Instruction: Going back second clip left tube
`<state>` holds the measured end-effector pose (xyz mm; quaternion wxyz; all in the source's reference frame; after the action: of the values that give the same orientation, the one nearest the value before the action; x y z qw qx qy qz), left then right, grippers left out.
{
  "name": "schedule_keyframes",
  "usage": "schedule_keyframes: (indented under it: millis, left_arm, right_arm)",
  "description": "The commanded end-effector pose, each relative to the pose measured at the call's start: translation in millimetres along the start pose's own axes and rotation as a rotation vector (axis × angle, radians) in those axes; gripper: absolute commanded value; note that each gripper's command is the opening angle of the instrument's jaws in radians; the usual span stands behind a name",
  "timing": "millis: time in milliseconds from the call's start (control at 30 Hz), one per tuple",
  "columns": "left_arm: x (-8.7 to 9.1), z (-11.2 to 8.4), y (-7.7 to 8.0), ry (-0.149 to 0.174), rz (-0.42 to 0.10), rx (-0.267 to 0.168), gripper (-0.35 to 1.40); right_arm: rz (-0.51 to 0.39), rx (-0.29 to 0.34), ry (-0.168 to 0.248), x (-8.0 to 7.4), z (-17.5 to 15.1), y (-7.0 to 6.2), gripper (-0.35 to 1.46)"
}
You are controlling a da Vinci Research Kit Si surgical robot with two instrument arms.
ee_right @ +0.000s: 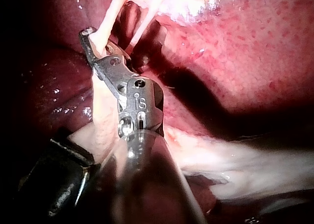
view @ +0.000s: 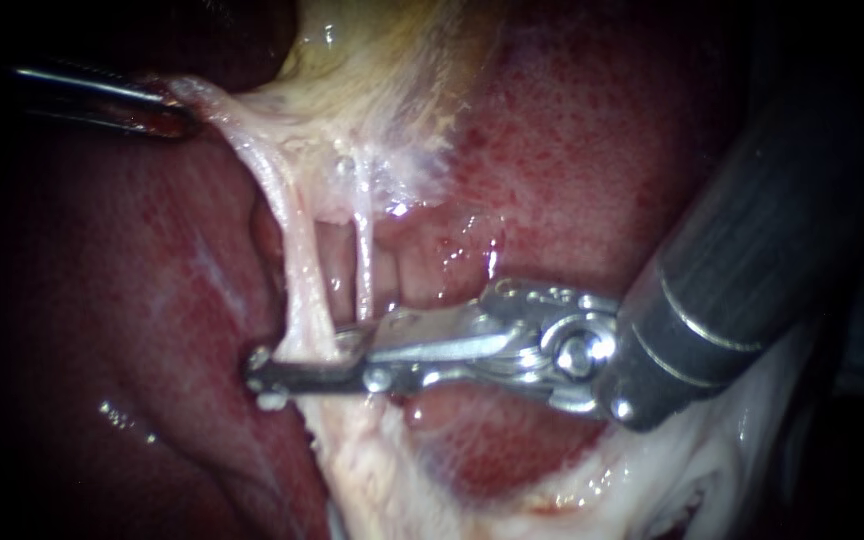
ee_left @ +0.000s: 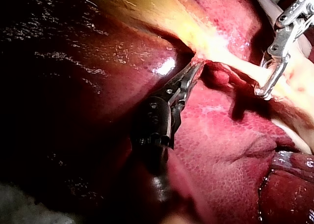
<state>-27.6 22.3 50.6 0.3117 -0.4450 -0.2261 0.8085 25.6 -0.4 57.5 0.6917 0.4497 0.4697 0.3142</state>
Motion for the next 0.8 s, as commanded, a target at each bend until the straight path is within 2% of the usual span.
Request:
schedule_keyframes:
  millis: [33,67,167,333,467,667,800]
  left_arm:
    - [0.0,0.0,0.0,0.000,0.000,0.000,-0.35]
    - [0.0,0.0,0.0,0.000,0.000,0.000,-0.35]
    - [0.0,0.0,0.0,0.000,0.000,0.001,-0.35]
    - [-0.1,0.1,0.0,0.000,0.000,0.001,-0.35]
    - [-0.1,0.0,-0.1,0.000,0.001,0.000,-0.35]
    - [-0.2,-0.1,-0.2,0.000,0.001,0.000,-0.35]
    - [-0.2,-0.1,-0.2,0.000,0.001,-0.001,-0.35]
  right_arm:
    - [-0.024,-0.007,0.000,-0.1,0.1,0.2,0.03]
    - [-0.066,-0.006,-0.002,-0.1,0.4,0.5,0.13]
    - [-0.099,-0.034,0.011,-0.3,0.8,1.5,0.39]
    - [-0.168,-0.117,0.054,-0.5,0.4,3.2,0.50]
    - [-0.188,-0.124,0.054,-0.9,-0.9,4.1,0.50]
    - [-0.260,-0.127,0.048,-1.9,-3.7,3.8,0.50]
    - [-0.371,-0.118,0.032,-2.5,-6.2,3.0,0.50]
